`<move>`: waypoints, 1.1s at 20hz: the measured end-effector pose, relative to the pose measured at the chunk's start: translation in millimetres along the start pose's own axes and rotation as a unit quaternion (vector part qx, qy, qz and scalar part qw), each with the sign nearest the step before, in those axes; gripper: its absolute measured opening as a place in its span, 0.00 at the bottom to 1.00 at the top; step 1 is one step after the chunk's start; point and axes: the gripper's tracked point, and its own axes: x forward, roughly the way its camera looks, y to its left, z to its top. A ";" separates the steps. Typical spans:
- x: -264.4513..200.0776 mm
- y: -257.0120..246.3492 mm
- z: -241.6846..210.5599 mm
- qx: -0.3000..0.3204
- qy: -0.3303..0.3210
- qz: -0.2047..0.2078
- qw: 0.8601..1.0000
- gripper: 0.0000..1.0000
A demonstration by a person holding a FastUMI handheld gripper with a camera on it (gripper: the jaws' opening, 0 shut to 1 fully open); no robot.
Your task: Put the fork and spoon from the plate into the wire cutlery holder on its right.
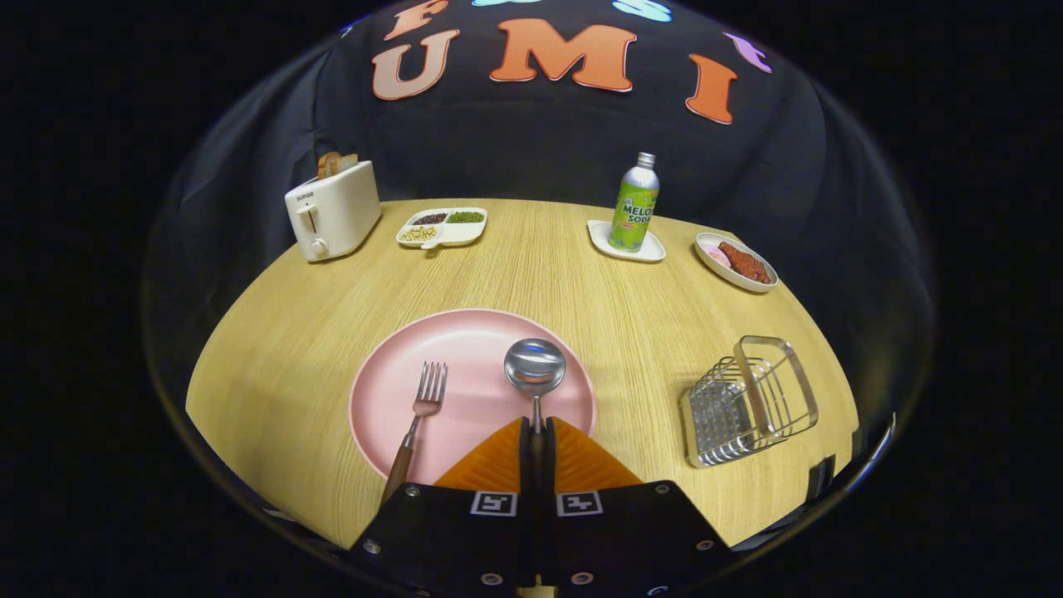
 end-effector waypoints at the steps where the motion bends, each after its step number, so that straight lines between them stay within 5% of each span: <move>1: -4.1 -3.4 4.1 0.000 0.001 0.002 1.000 0.03; 10: -49.4 -56.3 40.0 -0.014 -0.012 -0.005 1.000 0.03; 22: -69.8 -137.7 22.6 -0.060 0.087 -0.037 0.994 0.03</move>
